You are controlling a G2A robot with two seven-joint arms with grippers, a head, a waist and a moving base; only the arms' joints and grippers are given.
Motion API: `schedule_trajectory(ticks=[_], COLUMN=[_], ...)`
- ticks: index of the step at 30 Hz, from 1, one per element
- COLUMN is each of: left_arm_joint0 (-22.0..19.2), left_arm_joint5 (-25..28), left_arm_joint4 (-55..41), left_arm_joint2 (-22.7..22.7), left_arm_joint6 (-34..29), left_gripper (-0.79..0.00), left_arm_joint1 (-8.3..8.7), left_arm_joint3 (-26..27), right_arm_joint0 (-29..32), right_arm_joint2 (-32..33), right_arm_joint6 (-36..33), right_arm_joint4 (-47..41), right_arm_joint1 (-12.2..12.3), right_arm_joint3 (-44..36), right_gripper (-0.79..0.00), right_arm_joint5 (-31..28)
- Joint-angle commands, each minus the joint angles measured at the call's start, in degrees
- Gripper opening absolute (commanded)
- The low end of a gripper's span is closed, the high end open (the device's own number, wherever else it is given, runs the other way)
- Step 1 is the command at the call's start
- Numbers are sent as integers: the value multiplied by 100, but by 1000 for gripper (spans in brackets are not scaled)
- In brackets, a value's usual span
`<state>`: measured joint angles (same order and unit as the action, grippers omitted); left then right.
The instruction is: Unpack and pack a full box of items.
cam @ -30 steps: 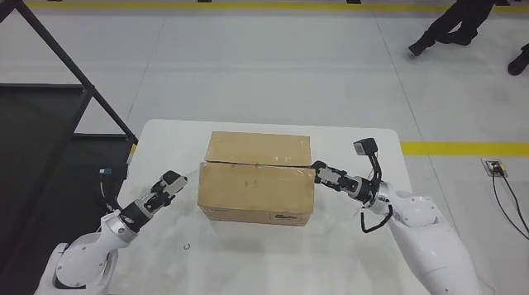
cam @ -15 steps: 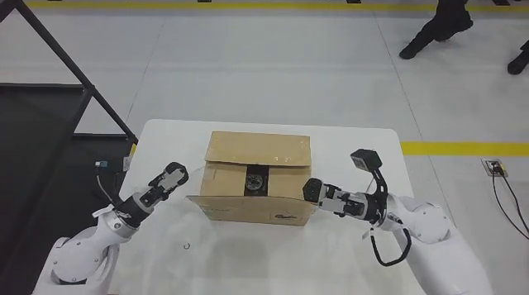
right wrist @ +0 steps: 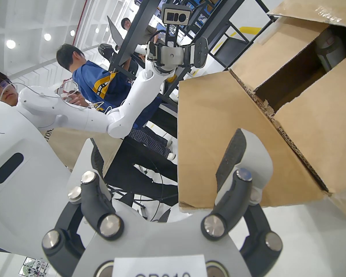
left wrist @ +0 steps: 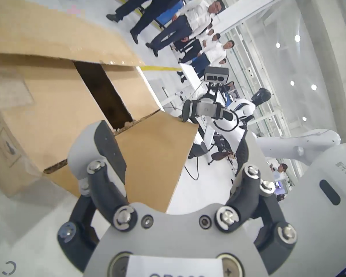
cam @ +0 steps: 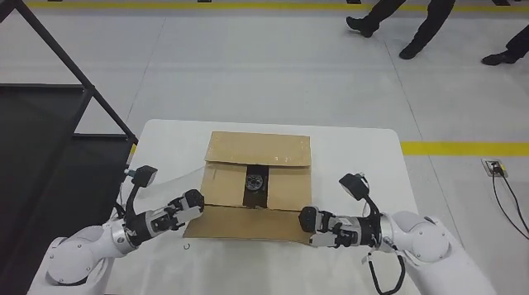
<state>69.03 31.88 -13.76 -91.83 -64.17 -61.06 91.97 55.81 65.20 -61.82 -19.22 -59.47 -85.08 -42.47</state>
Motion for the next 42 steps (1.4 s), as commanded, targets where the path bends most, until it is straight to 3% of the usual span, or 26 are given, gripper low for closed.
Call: schedule_trajectory(ticks=[1, 12, 19, 24, 36, 42], left_arm_joint0=[4, 82, 133, 78, 72, 131], left_arm_joint5=[-22, -105, -159, -169, -170, -224], left_arm_joint4=[3, 173, 258, 232, 235, 340], left_arm_joint2=[-2, 35, 218, 283, 290, 383], left_arm_joint6=[-59, 96, -361, -548, -567, -384], left_gripper=[0, 0, 0, 0, 0, 0], left_arm_joint1=[18, 29, 91, 133, 142, 158], left_arm_joint3=[-25, 31, -11, -123, -136, 57], right_arm_joint0=[-23, -294, -508, -586, -586, -646], right_arm_joint2=[-67, -365, -354, -279, -279, -398], right_arm_joint6=[25, 78, 314, 850, 850, 1422], right_arm_joint4=[-35, -229, -707, -833, -833, -1041], right_arm_joint1=[37, 146, 93, 49, 49, -42], right_arm_joint3=[17, 521, 676, 680, 680, 803], right_gripper=[0, 0, 0, 0, 0, 0], right_arm_joint5=[-25, -77, 93, 292, 292, 956])
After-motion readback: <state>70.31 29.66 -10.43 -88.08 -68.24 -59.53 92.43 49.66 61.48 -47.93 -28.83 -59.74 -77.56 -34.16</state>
